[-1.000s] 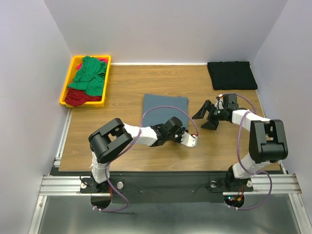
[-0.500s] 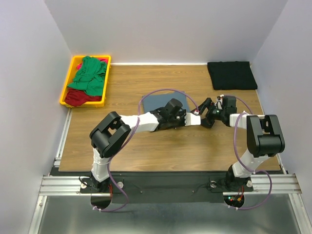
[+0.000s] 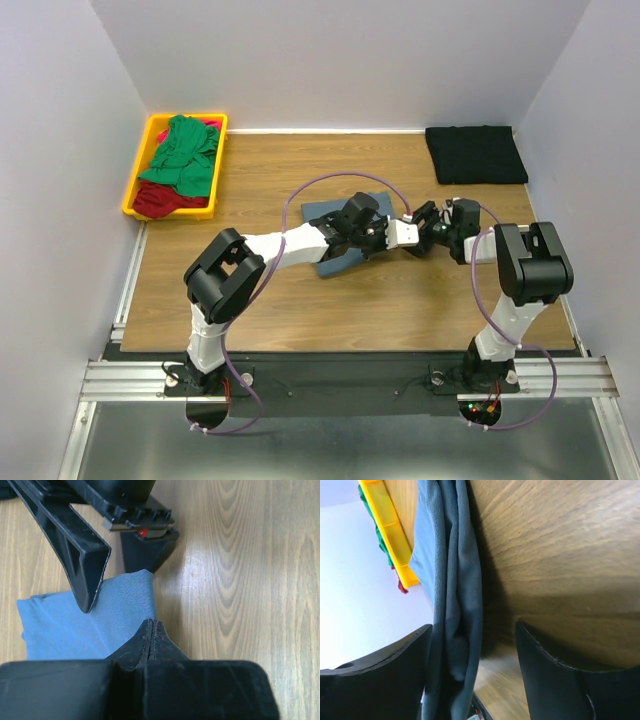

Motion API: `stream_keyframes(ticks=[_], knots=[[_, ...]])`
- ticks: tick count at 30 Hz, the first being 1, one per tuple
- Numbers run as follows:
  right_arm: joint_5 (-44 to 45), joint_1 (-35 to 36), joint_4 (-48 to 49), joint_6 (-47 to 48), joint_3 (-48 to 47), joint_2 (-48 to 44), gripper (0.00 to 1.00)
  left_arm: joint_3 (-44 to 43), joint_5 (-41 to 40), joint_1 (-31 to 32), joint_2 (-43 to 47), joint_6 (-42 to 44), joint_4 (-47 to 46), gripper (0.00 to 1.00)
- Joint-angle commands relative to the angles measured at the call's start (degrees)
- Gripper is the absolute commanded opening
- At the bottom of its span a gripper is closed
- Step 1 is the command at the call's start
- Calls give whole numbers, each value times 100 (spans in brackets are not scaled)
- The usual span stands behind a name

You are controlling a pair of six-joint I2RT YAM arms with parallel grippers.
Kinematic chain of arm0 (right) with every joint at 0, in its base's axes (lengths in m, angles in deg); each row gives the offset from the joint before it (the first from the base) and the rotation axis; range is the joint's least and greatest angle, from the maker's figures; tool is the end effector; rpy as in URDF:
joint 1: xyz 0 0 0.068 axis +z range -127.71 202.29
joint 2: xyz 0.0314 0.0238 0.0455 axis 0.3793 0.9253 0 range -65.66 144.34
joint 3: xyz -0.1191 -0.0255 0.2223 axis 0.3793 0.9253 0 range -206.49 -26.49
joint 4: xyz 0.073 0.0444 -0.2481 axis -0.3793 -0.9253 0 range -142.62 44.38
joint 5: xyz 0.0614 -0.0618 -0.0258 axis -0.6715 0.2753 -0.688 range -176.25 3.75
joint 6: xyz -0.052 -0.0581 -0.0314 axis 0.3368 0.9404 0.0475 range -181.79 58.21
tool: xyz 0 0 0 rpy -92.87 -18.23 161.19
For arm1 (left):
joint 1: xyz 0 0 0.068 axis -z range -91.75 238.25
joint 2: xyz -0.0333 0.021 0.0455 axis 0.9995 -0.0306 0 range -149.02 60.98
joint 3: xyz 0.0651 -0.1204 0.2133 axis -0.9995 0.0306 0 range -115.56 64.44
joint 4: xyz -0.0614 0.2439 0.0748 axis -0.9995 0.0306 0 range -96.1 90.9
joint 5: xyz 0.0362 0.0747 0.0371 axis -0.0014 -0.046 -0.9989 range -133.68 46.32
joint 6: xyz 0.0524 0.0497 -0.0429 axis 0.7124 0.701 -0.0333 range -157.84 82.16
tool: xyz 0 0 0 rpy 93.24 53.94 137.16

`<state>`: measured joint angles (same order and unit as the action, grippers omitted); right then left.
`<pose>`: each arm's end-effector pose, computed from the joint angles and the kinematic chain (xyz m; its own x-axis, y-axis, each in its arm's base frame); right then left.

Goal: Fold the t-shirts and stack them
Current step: Neatly place the folded tshirt to the corner

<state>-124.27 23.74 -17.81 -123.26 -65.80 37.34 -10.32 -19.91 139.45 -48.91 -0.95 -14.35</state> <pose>0.3434 0.0541 0.0799 -0.7357 0.6737 -0.0697 0.2669 0.3829 0.8844 0.2681 -0.3808 0.1866 0.3368 0.4578 -0.8228 0.9207 0.0231 0.3897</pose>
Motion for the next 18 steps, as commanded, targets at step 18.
stream_keyframes(ticks=[18], knots=[[1464, 531, 717, -322, -771, 1073, 49, -636, 453, -57, -288, -278, -89, 0]])
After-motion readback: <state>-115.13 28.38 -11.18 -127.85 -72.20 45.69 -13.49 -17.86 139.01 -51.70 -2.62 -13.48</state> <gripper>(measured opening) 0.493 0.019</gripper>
